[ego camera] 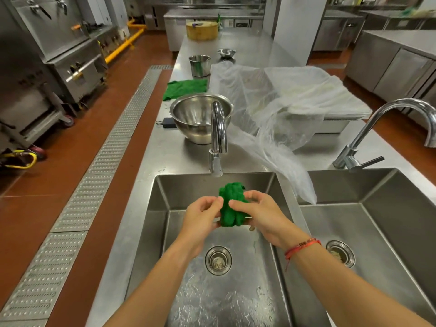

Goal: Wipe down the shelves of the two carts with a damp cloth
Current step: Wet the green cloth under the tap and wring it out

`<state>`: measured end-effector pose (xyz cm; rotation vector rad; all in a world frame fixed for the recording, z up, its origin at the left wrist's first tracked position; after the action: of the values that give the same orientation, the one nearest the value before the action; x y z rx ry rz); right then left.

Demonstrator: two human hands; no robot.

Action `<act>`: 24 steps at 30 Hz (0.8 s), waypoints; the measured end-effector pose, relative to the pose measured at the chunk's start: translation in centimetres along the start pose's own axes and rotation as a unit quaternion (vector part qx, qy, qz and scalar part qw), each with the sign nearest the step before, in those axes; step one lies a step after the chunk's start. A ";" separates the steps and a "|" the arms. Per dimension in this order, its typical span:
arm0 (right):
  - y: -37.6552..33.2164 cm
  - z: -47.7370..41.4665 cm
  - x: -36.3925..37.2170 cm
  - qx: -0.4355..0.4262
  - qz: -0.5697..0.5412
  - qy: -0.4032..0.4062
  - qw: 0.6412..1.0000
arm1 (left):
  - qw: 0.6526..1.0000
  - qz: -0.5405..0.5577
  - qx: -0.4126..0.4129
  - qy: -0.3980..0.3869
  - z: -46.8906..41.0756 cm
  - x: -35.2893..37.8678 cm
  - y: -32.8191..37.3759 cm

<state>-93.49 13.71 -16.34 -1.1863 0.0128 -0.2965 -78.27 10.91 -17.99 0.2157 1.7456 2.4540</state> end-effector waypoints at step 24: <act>1.5 0.4 -2.2 0.129 -0.119 -0.145 0.974 | 0.989 0.130 -0.015 -0.069 0.6 -0.2 1.7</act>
<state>-95.16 15.07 -17.94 -0.9621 -0.4139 -0.3220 -78.00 10.90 -16.17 0.6325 1.7166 2.5651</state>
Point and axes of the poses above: each hand's wrist, its own z-axis away from the middle knuckle, its own x-axis out of the palm, y = z × x, the point moved 3 cm from there along -z, towards the middle knuckle, and after that the axes turned 6 degrees about -z, right-handed, at the moved point
